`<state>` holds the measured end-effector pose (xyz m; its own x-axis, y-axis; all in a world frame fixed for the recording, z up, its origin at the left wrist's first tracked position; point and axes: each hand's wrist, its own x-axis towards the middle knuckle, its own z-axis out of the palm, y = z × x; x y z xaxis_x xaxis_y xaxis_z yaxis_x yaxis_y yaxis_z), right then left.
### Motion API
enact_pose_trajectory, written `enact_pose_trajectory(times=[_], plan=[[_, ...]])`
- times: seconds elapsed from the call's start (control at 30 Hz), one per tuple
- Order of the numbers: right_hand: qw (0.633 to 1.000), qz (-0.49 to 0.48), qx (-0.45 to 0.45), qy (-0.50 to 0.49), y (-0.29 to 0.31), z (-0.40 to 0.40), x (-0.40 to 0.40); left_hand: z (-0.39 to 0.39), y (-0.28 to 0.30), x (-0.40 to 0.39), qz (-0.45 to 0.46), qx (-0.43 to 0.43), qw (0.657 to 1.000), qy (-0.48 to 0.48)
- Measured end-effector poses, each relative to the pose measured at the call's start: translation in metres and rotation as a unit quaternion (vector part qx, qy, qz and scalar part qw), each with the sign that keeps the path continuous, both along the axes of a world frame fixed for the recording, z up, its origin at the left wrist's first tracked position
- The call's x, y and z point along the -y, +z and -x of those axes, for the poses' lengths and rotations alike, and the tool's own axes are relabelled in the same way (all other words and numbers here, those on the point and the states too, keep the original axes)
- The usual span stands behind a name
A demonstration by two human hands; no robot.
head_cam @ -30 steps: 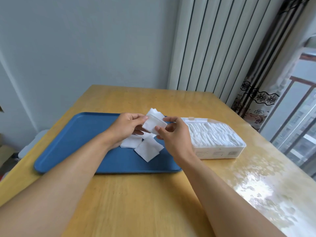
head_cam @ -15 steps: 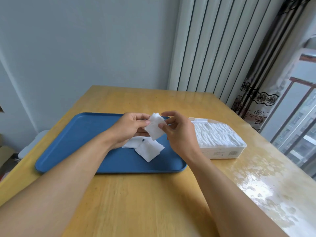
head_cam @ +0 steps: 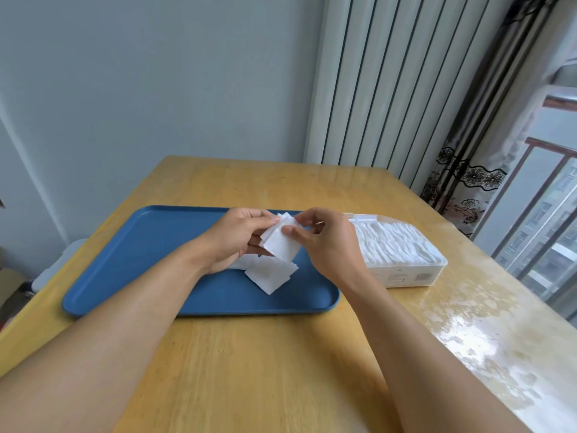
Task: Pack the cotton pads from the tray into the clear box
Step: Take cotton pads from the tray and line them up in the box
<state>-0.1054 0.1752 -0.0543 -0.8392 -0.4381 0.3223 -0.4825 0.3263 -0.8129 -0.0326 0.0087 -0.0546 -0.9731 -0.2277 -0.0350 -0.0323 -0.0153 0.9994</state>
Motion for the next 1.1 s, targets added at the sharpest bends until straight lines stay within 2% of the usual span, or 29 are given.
enact_pose_trajectory(times=[0.27,0.4,0.53,0.63,0.73,0.83,1.1], plan=[[0.997,0.075,-0.015,-0.006,-0.001,-0.006,0.001,-0.001,0.006,-0.001,-0.055,0.024,0.998,0.021],[0.997,0.072,0.021,0.007,-0.001,-0.006,0.002,0.0,0.007,-0.002,-0.067,0.026,0.996,0.051],[0.998,0.066,-0.003,0.024,0.002,-0.007,0.002,0.005,0.002,0.004,-0.075,0.019,0.986,0.148],[0.996,0.054,-0.01,0.076,0.006,-0.007,0.0,0.007,-0.003,0.011,-0.031,0.006,0.981,0.189],[0.993,0.014,-0.019,0.112,0.007,-0.008,-0.001,0.005,-0.002,0.009,0.015,0.003,0.991,0.135],[0.995,0.004,-0.023,0.098,0.005,-0.005,0.0,0.003,-0.001,0.002,0.031,0.006,0.997,0.075],[0.998,0.019,-0.018,0.064,0.002,-0.002,-0.001,0.0,0.001,-0.002,-0.022,-0.007,1.0,0.015]])
